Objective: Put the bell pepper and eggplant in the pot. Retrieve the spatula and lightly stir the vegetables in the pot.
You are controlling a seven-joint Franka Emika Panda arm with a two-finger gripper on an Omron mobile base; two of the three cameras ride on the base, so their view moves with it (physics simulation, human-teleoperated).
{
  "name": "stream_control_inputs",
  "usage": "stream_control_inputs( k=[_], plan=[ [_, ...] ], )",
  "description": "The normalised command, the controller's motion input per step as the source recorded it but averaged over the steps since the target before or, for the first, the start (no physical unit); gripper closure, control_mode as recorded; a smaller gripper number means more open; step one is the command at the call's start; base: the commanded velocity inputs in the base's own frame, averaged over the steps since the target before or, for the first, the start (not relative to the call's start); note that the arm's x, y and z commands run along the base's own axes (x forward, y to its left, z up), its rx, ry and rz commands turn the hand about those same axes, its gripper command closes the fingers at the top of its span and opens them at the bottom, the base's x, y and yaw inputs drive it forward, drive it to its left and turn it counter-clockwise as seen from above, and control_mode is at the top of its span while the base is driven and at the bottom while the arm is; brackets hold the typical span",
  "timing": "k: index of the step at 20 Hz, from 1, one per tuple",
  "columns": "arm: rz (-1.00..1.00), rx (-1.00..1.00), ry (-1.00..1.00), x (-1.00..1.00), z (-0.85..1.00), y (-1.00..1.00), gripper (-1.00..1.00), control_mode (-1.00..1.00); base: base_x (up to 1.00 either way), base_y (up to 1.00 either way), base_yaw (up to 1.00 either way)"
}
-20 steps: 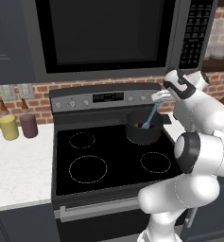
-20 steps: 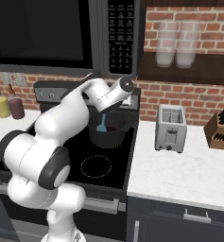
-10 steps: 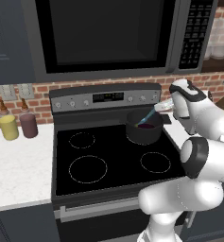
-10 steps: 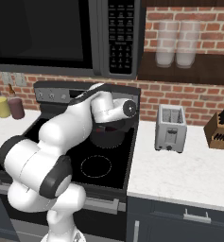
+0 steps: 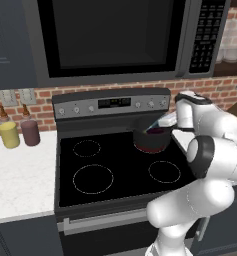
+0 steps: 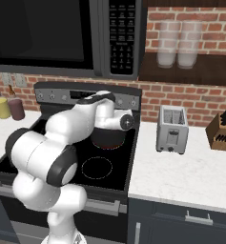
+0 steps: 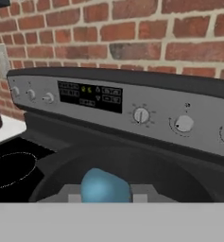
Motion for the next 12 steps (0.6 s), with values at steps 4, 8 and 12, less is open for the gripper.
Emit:
stream_control_inputs(
  k=[4, 8, 12],
  plan=[
    [0.00, 0.00, 0.00, 0.20, -0.19, 0.00, 1.00, -1.00, 0.00, 0.00, 0.00],
    [0.00, 0.00, 0.02, 0.00, 0.16, -0.05, 1.00, -1.00, 0.00, 0.00, 0.00],
    [0.00, 0.01, 0.09, -0.11, 0.65, -0.02, 1.00, -1.00, 0.00, 0.00, 0.00]
  ],
)
